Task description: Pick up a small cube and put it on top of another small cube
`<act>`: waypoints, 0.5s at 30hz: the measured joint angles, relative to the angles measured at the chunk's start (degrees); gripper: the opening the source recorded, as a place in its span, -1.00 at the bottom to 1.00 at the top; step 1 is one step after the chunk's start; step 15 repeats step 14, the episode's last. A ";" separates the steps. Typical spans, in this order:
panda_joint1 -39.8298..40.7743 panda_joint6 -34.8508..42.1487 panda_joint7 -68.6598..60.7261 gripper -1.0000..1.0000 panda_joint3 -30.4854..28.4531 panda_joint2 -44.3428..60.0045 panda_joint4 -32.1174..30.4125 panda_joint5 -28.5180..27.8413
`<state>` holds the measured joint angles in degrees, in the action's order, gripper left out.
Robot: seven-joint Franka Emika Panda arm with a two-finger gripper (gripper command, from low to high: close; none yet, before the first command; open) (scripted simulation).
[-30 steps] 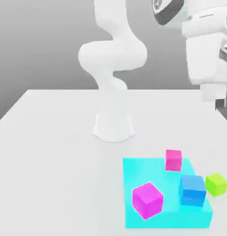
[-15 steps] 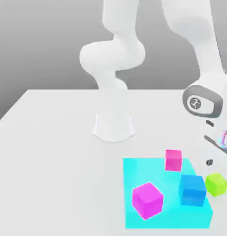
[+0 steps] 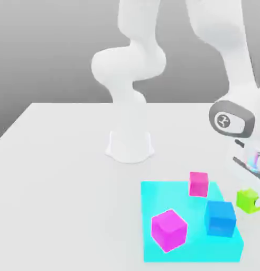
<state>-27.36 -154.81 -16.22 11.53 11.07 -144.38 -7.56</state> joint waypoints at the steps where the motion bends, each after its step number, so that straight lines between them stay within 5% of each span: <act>1: 0.84 2.22 1.53 -1.00 -0.94 -1.83 0.43 0.78; 6: 7.99 13.49 8.84 -1.00 -4.85 -11.04 2.93 6.36; 10: 11.17 8.98 11.32 -1.00 -3.57 -7.10 2.38 6.55; 11: 10.82 7.23 11.70 1.00 -3.47 -5.61 2.11 6.14; 15: 10.80 7.24 11.70 1.00 -3.46 -5.61 2.11 6.14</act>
